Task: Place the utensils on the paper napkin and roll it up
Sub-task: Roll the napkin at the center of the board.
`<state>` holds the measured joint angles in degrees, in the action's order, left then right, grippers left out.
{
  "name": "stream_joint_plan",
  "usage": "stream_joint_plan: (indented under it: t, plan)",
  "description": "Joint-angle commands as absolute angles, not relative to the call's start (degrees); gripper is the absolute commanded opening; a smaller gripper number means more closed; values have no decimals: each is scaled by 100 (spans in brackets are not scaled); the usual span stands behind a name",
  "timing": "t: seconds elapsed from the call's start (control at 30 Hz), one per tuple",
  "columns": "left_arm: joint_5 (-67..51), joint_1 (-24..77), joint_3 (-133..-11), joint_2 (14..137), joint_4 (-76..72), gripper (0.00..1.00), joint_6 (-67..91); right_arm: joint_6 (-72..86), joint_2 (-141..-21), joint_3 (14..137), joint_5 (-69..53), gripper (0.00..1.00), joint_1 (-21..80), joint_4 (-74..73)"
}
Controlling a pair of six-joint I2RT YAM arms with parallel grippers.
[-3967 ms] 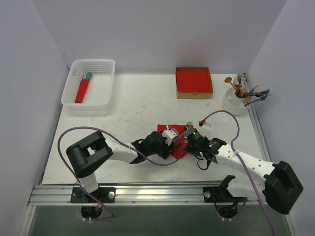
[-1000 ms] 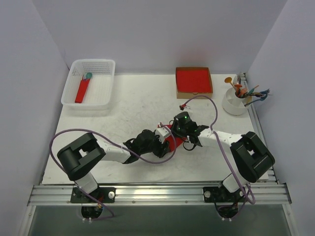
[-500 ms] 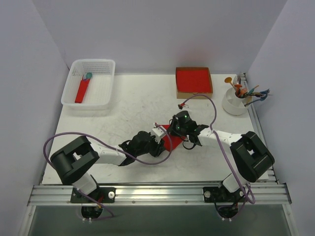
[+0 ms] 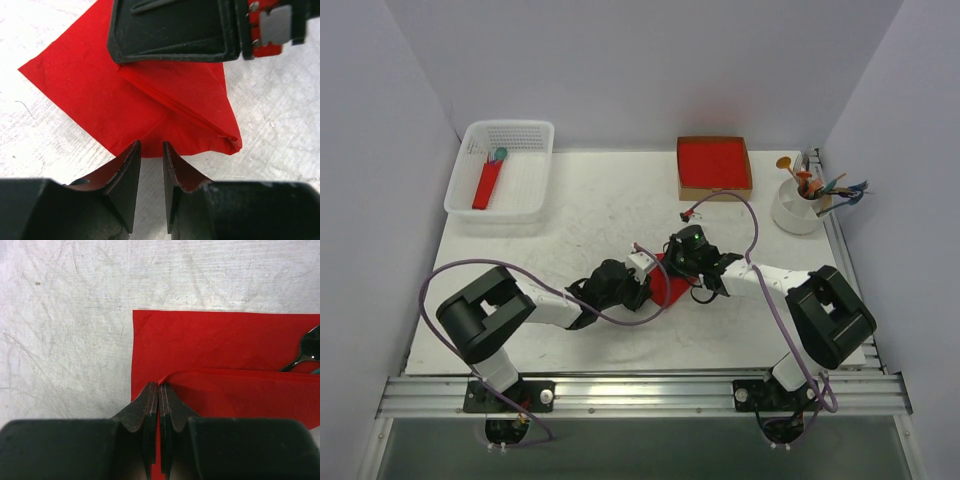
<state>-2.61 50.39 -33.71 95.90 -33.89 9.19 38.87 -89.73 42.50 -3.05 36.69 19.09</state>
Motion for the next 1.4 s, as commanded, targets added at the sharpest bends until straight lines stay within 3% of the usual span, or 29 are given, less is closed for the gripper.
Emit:
stream_joint_plan:
  t: [0.0,1.37]
  plan:
    - [-308,5018,-3594,9747,-3779,33,817,3797,-9009,4500,-343,0,3639,2030]
    - [-325,5177,-3243,9457,-3700,32,940,3797,-9923,4623,-967,0,3735,2821]
